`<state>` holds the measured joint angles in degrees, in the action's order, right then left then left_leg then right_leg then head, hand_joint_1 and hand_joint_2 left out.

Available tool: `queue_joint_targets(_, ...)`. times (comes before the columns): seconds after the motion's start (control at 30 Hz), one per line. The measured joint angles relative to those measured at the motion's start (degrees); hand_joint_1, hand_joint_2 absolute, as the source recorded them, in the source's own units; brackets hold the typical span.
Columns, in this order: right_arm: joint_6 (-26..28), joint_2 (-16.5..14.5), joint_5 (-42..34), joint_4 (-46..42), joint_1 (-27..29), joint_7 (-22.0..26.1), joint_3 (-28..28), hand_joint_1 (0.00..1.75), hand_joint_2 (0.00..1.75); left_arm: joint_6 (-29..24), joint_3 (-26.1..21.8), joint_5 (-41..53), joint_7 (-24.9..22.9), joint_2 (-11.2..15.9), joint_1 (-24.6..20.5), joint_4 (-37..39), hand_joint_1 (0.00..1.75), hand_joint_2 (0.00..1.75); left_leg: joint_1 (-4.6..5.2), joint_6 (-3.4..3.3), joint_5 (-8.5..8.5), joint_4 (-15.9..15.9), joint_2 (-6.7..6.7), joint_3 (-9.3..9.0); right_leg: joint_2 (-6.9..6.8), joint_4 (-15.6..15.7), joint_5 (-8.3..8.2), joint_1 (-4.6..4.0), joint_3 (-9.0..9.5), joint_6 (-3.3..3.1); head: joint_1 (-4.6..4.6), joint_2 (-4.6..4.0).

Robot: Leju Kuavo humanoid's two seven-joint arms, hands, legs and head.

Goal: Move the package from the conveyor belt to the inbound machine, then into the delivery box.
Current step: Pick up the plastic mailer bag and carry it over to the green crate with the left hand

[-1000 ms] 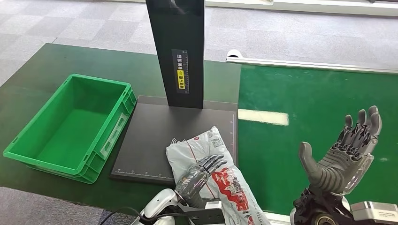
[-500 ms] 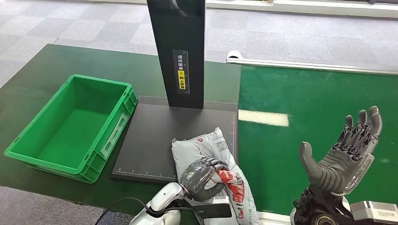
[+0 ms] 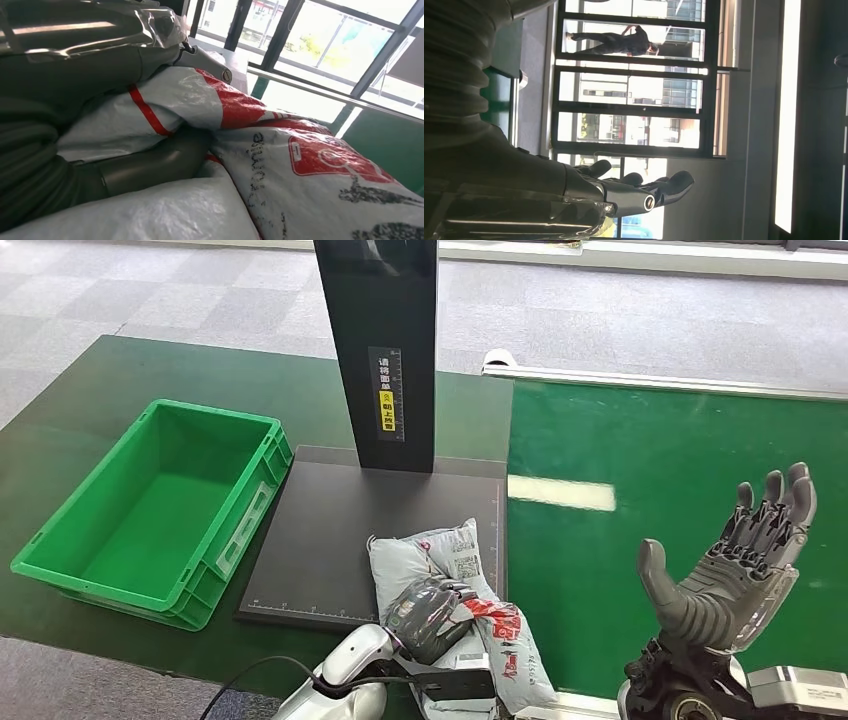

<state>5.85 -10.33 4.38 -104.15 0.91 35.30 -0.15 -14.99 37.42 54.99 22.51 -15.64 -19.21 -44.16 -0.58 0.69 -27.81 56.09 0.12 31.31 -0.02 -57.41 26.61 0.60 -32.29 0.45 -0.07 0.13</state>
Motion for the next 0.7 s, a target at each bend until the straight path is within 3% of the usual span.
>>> queue_joint_targets(0.2,0.04,-0.01,0.04,0.04,-0.39,0.00,-0.02,0.00,1.75,-3.55,-0.66,-1.90,1.90,0.02,0.60,-0.43,1.75,1.75,0.00,0.00,0.00,0.00,0.03,0.01,0.01,0.00,0.00,0.00,-0.01,0.00,0.01,0.00)
queue_joint_targets(0.57,0.88,-0.01,-0.25,0.16,-0.69,0.00,-0.09,0.00,1.75,-7.60,-4.67,-11.08,7.86,1.97,5.64,-11.90,1.75,1.75,-0.01,0.01,0.01,0.00,0.08,0.27,0.02,-0.01,-0.01,-0.01,-0.33,0.00,0.01,0.00)
queue_joint_targets(0.7,1.84,0.03,-0.99,0.44,-0.70,0.12,-0.04,0.00,1.75,-12.70,-7.13,-18.02,12.48,3.52,8.19,-22.52,1.75,1.75,-0.01,0.01,0.01,0.00,0.10,0.37,0.02,-0.01,-0.01,-0.01,-0.46,0.00,0.00,0.00)
